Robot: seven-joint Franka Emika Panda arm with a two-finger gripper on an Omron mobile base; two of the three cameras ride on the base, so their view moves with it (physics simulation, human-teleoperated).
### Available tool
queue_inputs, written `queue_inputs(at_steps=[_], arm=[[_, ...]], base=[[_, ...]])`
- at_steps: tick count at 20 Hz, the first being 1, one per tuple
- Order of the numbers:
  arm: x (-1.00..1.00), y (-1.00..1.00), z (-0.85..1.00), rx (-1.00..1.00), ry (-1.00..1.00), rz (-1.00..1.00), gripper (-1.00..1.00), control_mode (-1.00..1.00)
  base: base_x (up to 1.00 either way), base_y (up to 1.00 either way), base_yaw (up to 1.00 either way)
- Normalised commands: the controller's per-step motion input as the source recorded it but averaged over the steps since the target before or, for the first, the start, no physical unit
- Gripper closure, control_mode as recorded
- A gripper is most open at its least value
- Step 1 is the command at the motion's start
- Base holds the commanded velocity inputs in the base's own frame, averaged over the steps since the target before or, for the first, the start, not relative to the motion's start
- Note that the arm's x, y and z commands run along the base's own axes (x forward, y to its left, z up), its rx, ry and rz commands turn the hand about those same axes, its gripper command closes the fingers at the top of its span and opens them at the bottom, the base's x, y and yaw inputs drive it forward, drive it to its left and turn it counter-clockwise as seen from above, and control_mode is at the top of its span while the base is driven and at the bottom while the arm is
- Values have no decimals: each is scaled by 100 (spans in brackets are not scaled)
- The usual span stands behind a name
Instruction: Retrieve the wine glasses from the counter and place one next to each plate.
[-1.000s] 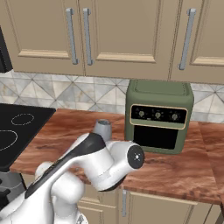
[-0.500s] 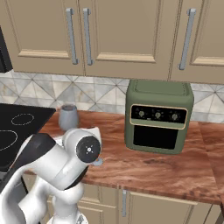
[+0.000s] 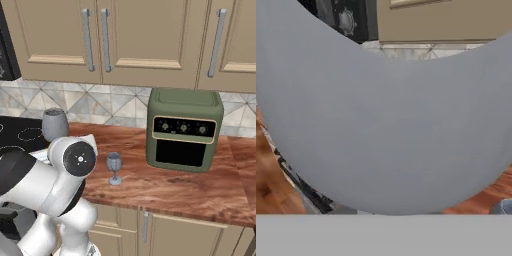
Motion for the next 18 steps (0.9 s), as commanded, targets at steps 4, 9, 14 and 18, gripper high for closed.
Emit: queue_inputs(at_steps=[4, 9, 14, 18], arm=[[0, 0, 0, 0, 0, 0, 100, 100], [0, 0, 0, 0, 0, 0, 100, 100], [0, 0, 0, 0, 0, 0, 100, 100], [0, 0, 0, 0, 0, 0, 100, 100]], base=[[-100, 91, 0], [-100, 100, 9], [-97, 100, 22], [-34, 89, 60]])
